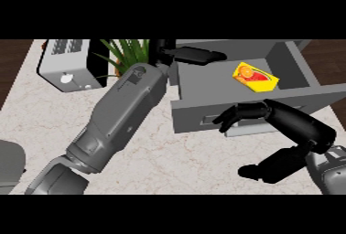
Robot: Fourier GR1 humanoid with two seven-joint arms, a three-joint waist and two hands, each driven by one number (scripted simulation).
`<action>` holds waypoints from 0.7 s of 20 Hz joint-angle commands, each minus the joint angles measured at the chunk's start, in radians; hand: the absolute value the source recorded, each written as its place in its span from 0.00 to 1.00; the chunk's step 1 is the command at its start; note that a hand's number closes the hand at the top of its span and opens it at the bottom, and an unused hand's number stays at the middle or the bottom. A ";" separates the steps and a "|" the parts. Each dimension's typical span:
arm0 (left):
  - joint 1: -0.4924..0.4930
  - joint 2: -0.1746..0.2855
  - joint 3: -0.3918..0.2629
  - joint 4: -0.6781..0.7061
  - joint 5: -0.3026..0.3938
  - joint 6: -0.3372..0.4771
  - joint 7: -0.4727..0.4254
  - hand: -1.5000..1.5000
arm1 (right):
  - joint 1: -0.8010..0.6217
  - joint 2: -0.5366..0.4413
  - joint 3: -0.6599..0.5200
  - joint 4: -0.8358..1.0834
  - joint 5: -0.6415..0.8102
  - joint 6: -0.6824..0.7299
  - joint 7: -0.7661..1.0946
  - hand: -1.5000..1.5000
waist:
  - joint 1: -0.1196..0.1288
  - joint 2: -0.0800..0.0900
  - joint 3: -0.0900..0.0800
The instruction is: Pick up the cup, place it into the drawer and close the drawer
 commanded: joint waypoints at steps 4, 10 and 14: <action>0.032 0.000 0.026 0.032 0.057 -0.059 -0.096 0.00 | 0.033 0.046 0.115 0.140 0.346 -0.148 -0.053 0.00 | 0.087 -0.007 0.000; 0.102 0.017 0.036 -0.028 0.085 -0.096 -0.106 0.00 | -0.015 0.051 0.188 0.479 0.496 -0.189 -0.241 0.00 | 0.134 -0.010 0.001; 0.169 0.066 0.026 -0.081 0.079 -0.137 -0.105 0.00 | -0.120 0.080 0.169 0.731 0.561 -0.256 -0.313 1.00 | 0.169 -0.009 0.002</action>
